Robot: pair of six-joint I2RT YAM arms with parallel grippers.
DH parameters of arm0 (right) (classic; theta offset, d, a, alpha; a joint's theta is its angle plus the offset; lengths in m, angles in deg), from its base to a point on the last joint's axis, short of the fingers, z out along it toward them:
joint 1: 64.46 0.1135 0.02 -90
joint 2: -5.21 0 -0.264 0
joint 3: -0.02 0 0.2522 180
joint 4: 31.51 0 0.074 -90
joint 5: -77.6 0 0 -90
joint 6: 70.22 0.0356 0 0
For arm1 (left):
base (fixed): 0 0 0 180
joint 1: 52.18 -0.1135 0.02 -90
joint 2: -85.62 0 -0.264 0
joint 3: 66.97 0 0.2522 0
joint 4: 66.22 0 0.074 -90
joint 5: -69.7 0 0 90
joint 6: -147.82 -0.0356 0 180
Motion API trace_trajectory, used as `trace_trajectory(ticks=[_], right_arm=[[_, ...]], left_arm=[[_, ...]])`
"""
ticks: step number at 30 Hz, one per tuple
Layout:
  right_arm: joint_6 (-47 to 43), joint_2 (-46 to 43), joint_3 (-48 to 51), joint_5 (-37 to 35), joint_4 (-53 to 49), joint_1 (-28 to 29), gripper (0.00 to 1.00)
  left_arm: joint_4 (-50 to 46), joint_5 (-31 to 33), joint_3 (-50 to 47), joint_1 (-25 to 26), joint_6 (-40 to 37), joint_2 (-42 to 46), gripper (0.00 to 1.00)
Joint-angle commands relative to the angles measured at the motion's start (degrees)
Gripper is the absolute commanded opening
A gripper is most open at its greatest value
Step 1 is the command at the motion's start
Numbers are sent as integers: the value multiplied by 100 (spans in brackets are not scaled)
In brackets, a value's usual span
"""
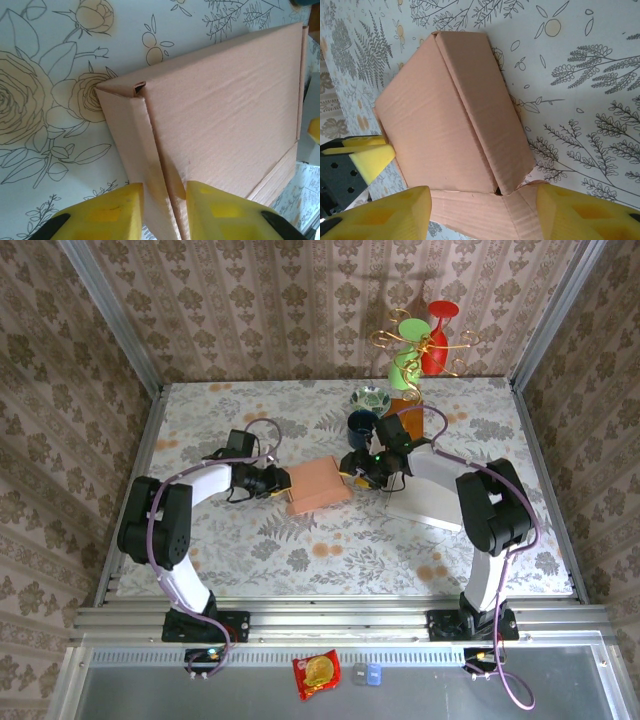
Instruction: Fold the paper box
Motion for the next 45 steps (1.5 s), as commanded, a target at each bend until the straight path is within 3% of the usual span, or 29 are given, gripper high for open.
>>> trace_trajectory(ticks=[1, 6, 12, 24, 35, 45], right_arm=[[-164, 113, -176, 98, -59, -10, 59], [-205, 164, -216, 169, -32, -13, 59], [-472, 188, -202, 176, -139, -51, 60], [-832, 4, 261, 431, -15, -115, 69], [-399, 194, 413, 1189, 856, 5, 72], [330, 366, 266, 1461, 1600, 278, 59]], left_arm=[[-171, 37, -4, 47, -178, -138, 29], [-63, 16, -63, 100, -152, -189, 25], [202, -167, -230, 118, -198, -184, 13], [404, -304, -602, 33, -206, -61, 11], [604, -658, -803, -245, -109, -85, 10], [777, -700, -801, -260, -2, -123, 10]])
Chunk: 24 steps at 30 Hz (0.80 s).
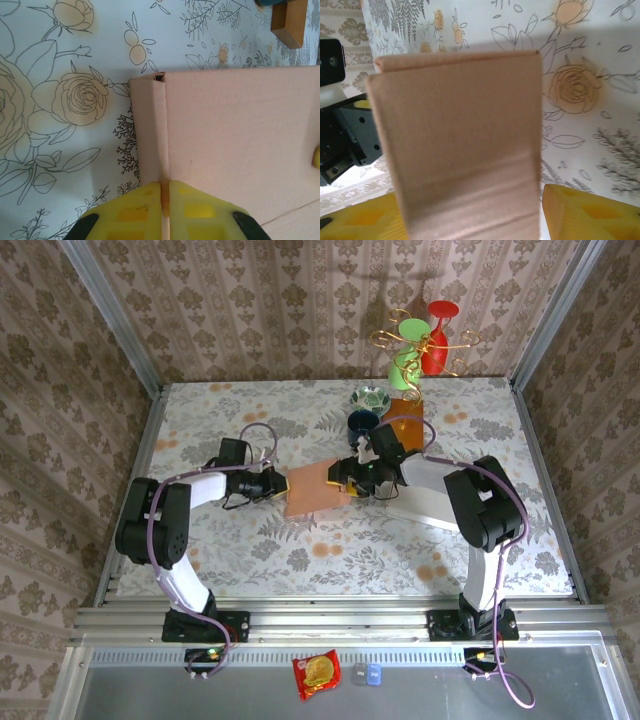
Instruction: Fold the paper box
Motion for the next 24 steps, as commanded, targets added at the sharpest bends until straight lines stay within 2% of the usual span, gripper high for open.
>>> trace_trajectory(ticks=[1, 6, 8, 11, 13, 17, 18, 19, 20, 22, 23, 24], right_arm=[[330, 52, -212, 258, 327, 76, 57], [617, 18, -289, 250, 439, 153, 48], [787, -57, -260, 219, 507, 141, 46], [1102, -235, -226, 210, 494, 115, 44], [1409, -364, -160, 278, 514, 89, 42], [2127, -753, 200, 319, 702, 57, 40], [2369, -872, 342, 335, 832, 35, 39], [2603, -981, 493, 357, 989, 26, 38], [2771, -1068, 606, 355, 1105, 12, 38], [3106, -1260, 817, 354, 1242, -9, 38], [3199, -1329, 879, 371, 1287, -17, 38], [3299, -1406, 927, 372, 1242, -19, 37]], left_arm=[[-274, 103, -169, 13, 79, -115, 10], [40, 126, -232, 36, 87, 235, 13], [81, 322, -280, 84, -43, 588, 20], [103, 969, -361, 251, -472, 1428, 28], [66, 1554, -372, 477, -903, 2139, 39], [-170, 2327, 13, 757, -1324, 3086, 68], [-19, 2399, 28, 756, -1262, 3205, 84], [252, 2501, -35, 671, -879, 3277, 99], [596, 2351, -143, 510, -430, 3278, 100], [1462, 1568, -237, 61, 436, 3017, 100], [1369, 1506, -90, 34, 479, 2895, 100], [1182, 1463, 87, 136, 185, 2835, 100]])
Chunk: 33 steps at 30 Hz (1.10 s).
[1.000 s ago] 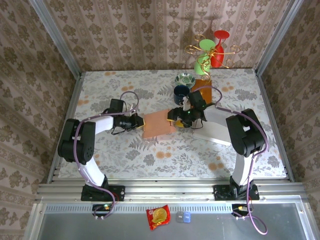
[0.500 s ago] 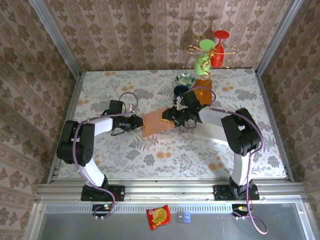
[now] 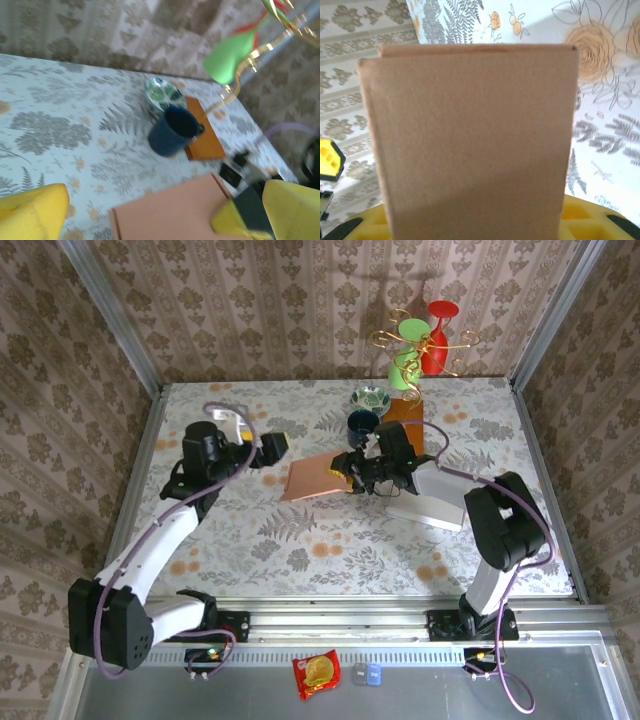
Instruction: Fold the paper box
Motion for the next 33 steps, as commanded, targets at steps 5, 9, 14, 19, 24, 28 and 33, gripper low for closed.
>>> trace_trajectory(ticks=[5, 9, 14, 19, 24, 28, 33], right_arm=[[1306, -556, 327, 192, -158, -127, 36], [1768, -608, 313, 436, -840, -198, 35], [1834, -438, 112, 865, -1601, -206, 35], [1723, -186, -173, 1260, -2151, -216, 35], [1527, 24, -404, 1500, -2539, -212, 35], [1523, 133, -442, 1614, -2644, -217, 35], [1261, 301, -570, 1750, -3030, -217, 37]], left_arm=[[-1645, 450, 677, 1326, -2290, -41, 95], [-2623, 647, 180, 2229, -4407, 584, 95], [-2562, 1057, -637, 2450, -5417, 1190, 100], [-2606, 1077, -608, 2477, -5833, 714, 100], [-2248, 1152, -754, 2477, -5839, 361, 100], [-2051, 1385, -763, 2480, -5796, 71, 100], [-1807, 1520, -706, 2481, -5817, -280, 99]])
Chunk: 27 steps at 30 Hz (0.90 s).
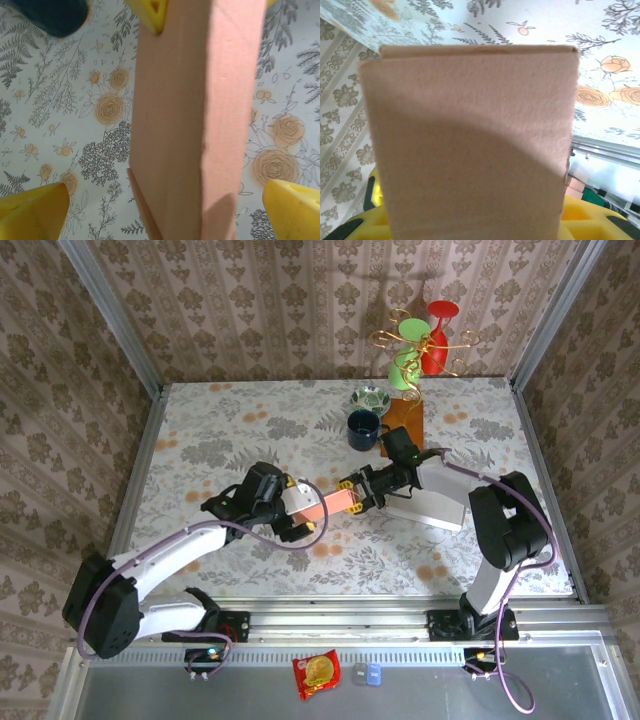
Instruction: Fold the paper box
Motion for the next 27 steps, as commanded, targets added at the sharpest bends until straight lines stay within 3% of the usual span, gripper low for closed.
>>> trace_trajectory(ticks=[1, 11, 17, 27], right_arm=[[-288, 209, -230, 392, -574, -20, 37], [-391, 595, -258, 503, -689, -29, 38], [-410, 730, -299, 465, -743, -119, 44], [-444, 685, -461, 353, -819, -351, 64]], left_arm=[[206, 57, 10, 12, -197, -181, 97], [153, -279, 114, 22, -355, -647, 85], [133, -477, 294, 27, -308, -970, 75], [-105, -1090, 674, -181, -134, -1213, 60]])
